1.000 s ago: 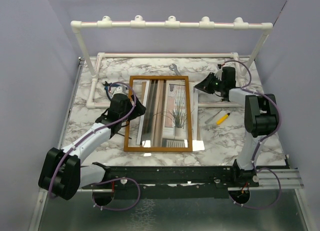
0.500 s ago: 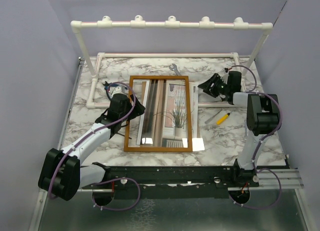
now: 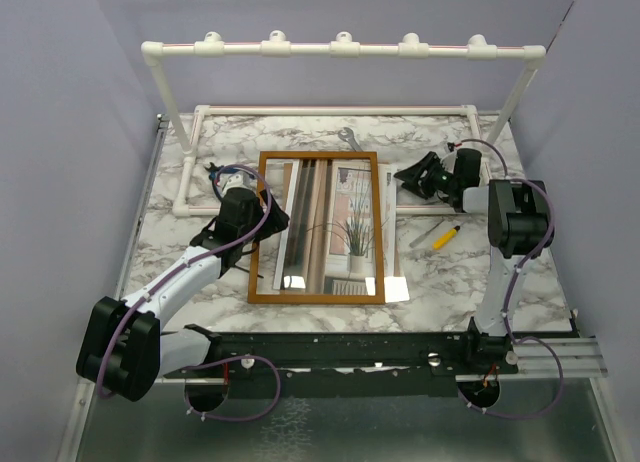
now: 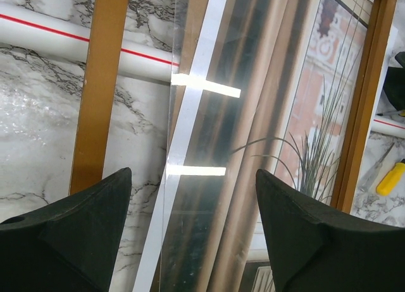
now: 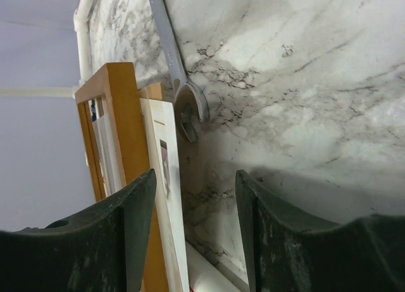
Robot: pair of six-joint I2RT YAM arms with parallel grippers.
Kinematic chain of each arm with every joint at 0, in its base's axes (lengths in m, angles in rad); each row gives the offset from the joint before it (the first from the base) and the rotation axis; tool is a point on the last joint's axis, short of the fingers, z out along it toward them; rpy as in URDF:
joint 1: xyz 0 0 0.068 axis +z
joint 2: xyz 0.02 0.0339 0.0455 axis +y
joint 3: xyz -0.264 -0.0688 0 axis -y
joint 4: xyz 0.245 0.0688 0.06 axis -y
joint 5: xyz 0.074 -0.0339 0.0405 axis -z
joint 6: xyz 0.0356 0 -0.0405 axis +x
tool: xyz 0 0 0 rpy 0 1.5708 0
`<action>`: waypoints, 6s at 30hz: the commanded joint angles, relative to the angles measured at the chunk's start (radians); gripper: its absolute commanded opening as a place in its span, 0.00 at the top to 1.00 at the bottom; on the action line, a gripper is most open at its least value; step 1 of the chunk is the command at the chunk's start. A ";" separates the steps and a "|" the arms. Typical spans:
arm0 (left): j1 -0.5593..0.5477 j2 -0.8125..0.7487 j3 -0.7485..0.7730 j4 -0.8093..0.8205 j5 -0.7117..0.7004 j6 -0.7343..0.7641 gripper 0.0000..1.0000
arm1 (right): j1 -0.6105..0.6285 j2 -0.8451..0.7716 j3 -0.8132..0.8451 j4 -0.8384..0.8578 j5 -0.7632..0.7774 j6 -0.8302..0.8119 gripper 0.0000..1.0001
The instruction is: Take the photo out of the frame
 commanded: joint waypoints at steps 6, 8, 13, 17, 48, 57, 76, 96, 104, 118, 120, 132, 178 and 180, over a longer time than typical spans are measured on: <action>-0.001 0.001 0.031 -0.020 -0.025 0.015 0.20 | 0.006 0.047 0.045 0.104 -0.098 0.053 0.46; -0.001 0.005 0.033 -0.020 -0.025 0.016 0.20 | 0.011 0.054 0.046 0.112 -0.108 0.060 0.47; -0.001 0.001 0.032 -0.020 -0.026 0.019 0.20 | 0.018 0.064 0.053 0.116 -0.117 0.064 0.47; -0.001 -0.005 0.027 -0.021 -0.028 0.019 0.20 | 0.019 0.064 0.054 0.123 -0.129 0.069 0.50; -0.001 0.003 0.039 -0.021 -0.025 0.023 0.20 | 0.033 0.124 0.106 0.167 -0.186 0.111 0.92; -0.001 0.004 0.041 -0.024 -0.028 0.026 0.20 | 0.033 -0.022 0.058 0.101 -0.140 0.057 0.99; -0.169 0.065 0.072 0.032 -0.052 -0.009 0.20 | 0.064 -0.215 0.037 -0.141 0.040 -0.104 0.99; -0.357 0.271 0.247 0.056 -0.230 0.033 0.19 | -0.042 -0.225 0.077 -0.323 0.213 -0.179 0.99; -0.344 0.236 0.227 0.004 -0.256 0.042 0.19 | -0.058 -0.211 0.141 -0.412 0.271 -0.215 0.90; -0.198 -0.011 0.120 -0.126 -0.312 0.067 0.18 | -0.058 -0.431 -0.104 -0.417 0.356 -0.186 0.20; -0.158 -0.041 0.096 -0.141 -0.317 0.066 0.18 | -0.058 -0.478 -0.178 -0.372 0.331 -0.171 0.20; 0.018 -0.053 0.026 -0.129 -0.373 0.036 0.03 | -0.057 -0.595 -0.431 -0.116 0.190 -0.140 0.13; 0.077 -0.067 -0.055 -0.031 -0.289 0.024 0.01 | -0.053 -0.288 -0.451 0.211 -0.174 0.027 0.72; 0.077 -0.063 -0.053 -0.031 -0.284 0.026 0.01 | -0.052 -0.279 -0.447 0.211 -0.179 0.027 0.76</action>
